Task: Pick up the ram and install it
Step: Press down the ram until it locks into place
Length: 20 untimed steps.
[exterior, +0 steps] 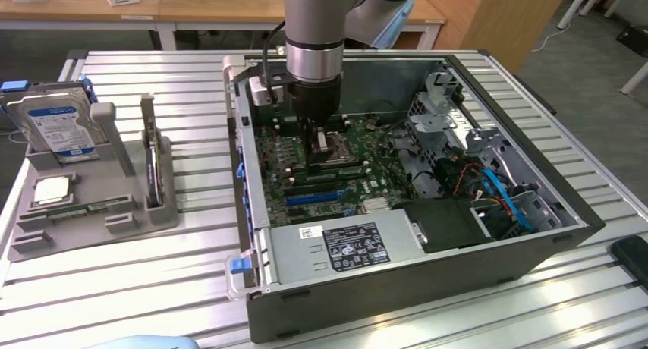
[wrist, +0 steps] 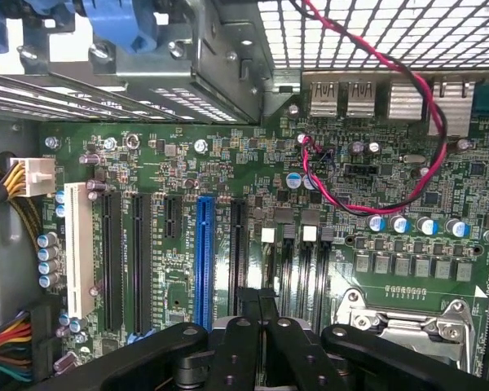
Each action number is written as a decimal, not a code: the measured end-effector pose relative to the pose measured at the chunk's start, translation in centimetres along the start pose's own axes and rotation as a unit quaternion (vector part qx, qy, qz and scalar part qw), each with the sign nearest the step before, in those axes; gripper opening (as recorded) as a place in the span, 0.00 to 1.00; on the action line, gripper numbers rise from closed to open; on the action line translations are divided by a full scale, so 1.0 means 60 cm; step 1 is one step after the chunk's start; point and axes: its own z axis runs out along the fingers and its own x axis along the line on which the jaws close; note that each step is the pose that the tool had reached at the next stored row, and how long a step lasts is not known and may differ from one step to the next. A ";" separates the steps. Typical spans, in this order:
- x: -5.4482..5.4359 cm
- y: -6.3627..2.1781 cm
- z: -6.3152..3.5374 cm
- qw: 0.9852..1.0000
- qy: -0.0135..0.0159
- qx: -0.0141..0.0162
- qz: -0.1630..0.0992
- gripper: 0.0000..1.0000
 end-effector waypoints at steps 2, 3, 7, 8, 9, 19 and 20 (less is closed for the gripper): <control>0.000 0.000 0.000 1.000 0.000 0.000 0.000 0.10; 0.000 0.000 0.000 1.000 0.000 0.000 0.000 0.10; 0.000 0.000 0.000 1.000 0.000 0.000 0.000 0.10; 0.000 0.000 0.000 1.000 0.000 0.000 0.000 0.10; 0.000 0.000 0.000 1.000 0.000 0.000 0.000 0.10; 0.002 -0.001 -0.010 1.000 -0.001 -0.006 -0.001 0.10; 0.002 -0.001 -0.010 1.000 -0.001 -0.006 -0.001 0.10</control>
